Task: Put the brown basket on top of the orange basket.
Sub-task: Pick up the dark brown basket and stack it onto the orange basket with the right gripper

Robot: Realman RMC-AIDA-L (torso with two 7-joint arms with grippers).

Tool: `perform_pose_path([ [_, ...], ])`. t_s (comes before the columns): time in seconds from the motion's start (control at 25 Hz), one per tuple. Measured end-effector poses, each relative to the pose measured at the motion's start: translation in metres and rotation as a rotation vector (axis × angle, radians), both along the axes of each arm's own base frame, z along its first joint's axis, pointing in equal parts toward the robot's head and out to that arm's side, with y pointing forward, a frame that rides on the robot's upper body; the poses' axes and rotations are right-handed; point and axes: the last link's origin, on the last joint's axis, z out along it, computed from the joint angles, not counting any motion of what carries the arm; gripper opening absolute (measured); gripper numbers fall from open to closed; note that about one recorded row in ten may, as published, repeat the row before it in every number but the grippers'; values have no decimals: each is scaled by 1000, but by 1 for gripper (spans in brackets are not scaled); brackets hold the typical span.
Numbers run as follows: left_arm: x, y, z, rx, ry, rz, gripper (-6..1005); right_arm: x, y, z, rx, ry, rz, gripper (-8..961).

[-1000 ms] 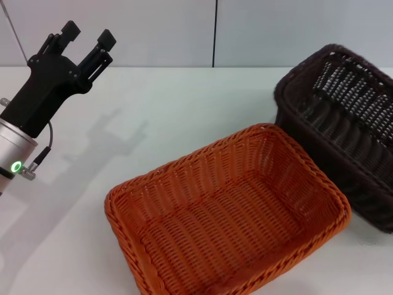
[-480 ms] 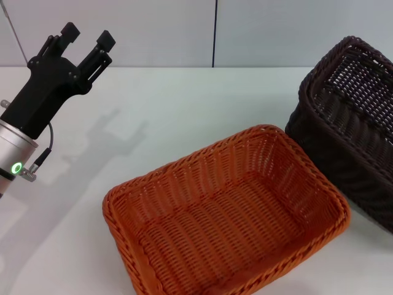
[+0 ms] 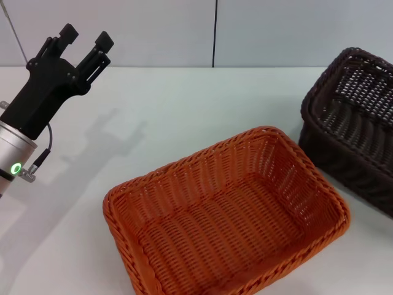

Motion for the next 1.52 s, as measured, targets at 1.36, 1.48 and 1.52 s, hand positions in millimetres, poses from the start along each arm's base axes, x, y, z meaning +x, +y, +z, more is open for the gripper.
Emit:
perform_pose_path([
  [1.36,0,2,3,15,-16,9,813,-45,30,67,187,-209,235,214],
  [1.48,-1,2,3,17,-19,12,813,-53,37,72,197,-227,255,197],
  [1.52,-1,1,3,17,-20,14,813,-57,40,77,210,-236,270,197],
])
